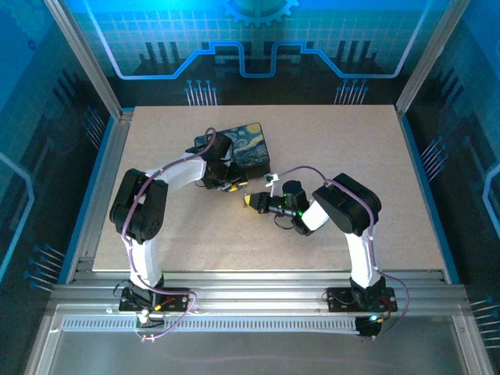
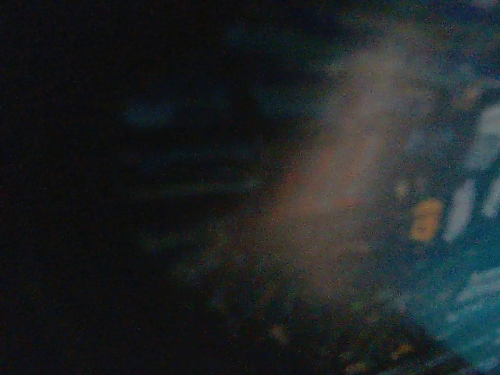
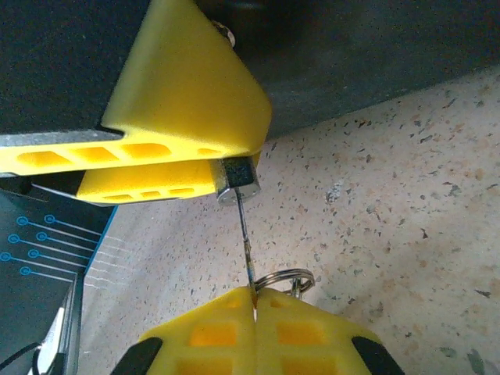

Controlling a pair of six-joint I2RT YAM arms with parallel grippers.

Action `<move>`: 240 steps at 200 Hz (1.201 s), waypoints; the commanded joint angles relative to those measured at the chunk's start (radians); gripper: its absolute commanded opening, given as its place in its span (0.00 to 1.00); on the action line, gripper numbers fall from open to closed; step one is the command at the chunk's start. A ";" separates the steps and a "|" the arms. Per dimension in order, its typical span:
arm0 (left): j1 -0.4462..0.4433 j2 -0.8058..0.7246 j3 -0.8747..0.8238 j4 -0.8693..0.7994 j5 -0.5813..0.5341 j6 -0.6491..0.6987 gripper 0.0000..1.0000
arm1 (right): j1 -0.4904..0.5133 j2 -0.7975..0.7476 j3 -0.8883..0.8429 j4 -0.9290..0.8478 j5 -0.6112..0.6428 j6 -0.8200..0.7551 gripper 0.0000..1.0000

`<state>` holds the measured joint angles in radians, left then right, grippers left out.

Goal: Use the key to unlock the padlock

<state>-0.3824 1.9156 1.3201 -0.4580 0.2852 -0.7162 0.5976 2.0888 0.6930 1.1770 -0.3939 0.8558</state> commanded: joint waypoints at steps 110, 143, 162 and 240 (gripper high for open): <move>-0.007 0.042 -0.046 -0.030 0.000 -0.009 0.07 | 0.001 -0.050 0.099 0.204 -0.045 0.293 0.00; -0.006 0.051 -0.045 -0.014 0.037 -0.038 0.06 | 0.011 -0.028 0.150 0.230 -0.035 0.377 0.00; -0.009 0.047 -0.036 -0.035 0.014 -0.027 0.06 | 0.022 -0.067 0.132 0.139 0.030 0.337 0.00; -0.009 0.056 -0.079 0.063 0.136 -0.182 0.03 | 0.088 -0.321 0.162 -0.393 0.172 -0.071 0.00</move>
<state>-0.3687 1.9179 1.2964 -0.4034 0.3065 -0.8024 0.6846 1.8507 0.7818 0.6785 -0.1890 0.8928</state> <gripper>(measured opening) 0.310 0.065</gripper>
